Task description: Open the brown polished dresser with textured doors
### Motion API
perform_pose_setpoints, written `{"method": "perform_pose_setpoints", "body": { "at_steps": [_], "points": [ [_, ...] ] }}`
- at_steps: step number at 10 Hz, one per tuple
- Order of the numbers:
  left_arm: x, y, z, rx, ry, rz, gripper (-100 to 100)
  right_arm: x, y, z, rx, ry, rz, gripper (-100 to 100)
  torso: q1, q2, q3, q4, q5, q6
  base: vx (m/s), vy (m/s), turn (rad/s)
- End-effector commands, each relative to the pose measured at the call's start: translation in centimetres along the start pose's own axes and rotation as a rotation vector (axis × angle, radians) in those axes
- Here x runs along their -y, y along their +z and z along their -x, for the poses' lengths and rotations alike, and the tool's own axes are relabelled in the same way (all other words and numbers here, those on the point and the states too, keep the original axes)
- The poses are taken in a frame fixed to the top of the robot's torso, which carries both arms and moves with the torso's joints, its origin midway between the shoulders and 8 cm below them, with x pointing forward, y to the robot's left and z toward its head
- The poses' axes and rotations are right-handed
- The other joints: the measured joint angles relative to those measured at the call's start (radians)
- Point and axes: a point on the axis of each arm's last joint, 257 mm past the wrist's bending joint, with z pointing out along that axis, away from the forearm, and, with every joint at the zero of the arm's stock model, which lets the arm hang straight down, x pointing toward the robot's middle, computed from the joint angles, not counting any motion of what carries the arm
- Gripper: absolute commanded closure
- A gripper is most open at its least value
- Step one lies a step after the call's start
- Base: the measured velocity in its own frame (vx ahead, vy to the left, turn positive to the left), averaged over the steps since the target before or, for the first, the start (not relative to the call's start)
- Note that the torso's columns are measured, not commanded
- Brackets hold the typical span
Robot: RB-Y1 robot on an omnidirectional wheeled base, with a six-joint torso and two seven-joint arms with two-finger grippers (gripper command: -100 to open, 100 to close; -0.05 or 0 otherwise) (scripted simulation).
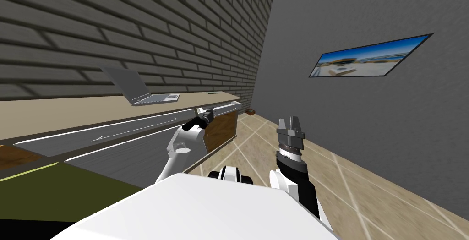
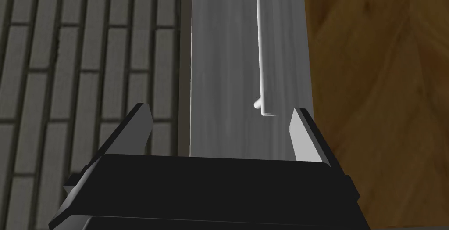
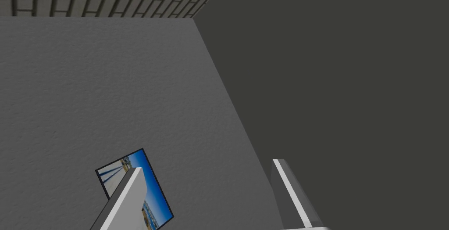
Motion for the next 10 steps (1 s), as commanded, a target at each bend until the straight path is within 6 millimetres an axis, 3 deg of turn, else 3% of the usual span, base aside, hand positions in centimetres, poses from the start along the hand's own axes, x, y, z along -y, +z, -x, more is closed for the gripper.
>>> {"method": "perform_pose_setpoints", "body": {
  "at_steps": [1,4,5,6,10],
  "points": [
    [1.2,-1.2,0.0,0.000,-0.001,0.003,-100,0.0,0.0,0.0,0.000,0.000,0.000,0,0.000,0.000,0.000,0.000,0.000,0.000,0.042,-0.002,0.003],
    [2.6,-2.7,-0.1,-0.001,-0.001,0.003,-100,0.0,0.0,0.0,0.000,0.000,0.000,0,0.000,0.000,0.000,0.000,0.000,0.000,0.040,-0.004,0.004],
    [2.4,-2.2,-0.1,-0.001,-0.001,0.000,-100,0.0,0.0,0.0,0.000,0.000,0.000,0,0.000,0.000,0.000,0.000,0.000,0.000,0.018,-0.001,0.004],
    [2.4,-2.3,-0.1,-0.001,-0.001,0.003,0,0.0,0.0,0.0,0.000,0.000,0.000,0,0.000,0.000,0.000,0.000,0.000,0.000,0.000,0.000,0.000],
    [2.4,-2.3,-0.1,-0.001,-0.001,0.002,0,0.0,0.0,0.0,0.000,0.000,0.000,0,0.000,0.000,0.000,0.000,0.000,0.000,0.000,0.000,0.000]
  ]
}}
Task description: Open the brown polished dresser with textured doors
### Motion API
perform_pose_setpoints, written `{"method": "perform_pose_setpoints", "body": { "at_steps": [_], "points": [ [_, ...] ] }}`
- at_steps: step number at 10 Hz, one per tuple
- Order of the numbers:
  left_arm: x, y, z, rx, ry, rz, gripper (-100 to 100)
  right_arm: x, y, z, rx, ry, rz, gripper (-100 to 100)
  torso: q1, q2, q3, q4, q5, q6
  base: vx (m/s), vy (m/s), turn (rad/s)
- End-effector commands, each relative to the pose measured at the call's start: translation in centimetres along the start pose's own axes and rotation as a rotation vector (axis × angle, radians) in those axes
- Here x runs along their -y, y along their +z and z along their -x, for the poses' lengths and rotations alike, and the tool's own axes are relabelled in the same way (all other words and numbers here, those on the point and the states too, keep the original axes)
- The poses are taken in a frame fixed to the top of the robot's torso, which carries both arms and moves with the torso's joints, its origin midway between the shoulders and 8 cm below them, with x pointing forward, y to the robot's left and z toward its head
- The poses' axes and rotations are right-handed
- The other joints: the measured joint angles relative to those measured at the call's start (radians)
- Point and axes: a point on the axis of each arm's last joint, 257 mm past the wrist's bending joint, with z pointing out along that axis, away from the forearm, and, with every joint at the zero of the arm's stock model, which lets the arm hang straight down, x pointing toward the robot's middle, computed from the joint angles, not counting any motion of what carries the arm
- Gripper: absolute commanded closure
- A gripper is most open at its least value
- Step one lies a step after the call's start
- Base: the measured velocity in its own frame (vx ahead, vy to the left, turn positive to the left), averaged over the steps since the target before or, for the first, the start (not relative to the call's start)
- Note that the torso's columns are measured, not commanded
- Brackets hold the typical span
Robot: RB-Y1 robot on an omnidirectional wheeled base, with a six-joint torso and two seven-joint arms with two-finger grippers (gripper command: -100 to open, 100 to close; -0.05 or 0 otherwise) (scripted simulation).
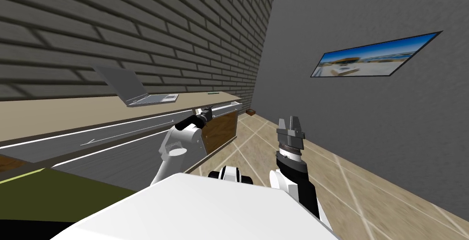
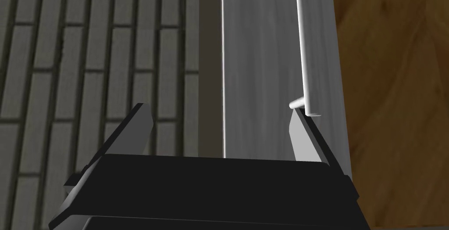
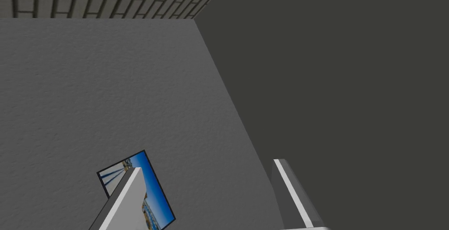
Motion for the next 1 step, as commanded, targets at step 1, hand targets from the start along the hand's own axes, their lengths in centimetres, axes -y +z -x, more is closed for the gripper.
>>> {"method": "perform_pose_setpoints", "body": {
  "at_steps": [1],
  "points": [
    [0.00,0.00,0.00,0.000,0.000,0.000,0,0.00,0.00,0.00,0.000,0.000,0.000,0,0.000,0.000,0.000,0.000,0.000,0.000,0.000,0.000,0.000]
  ]
}}
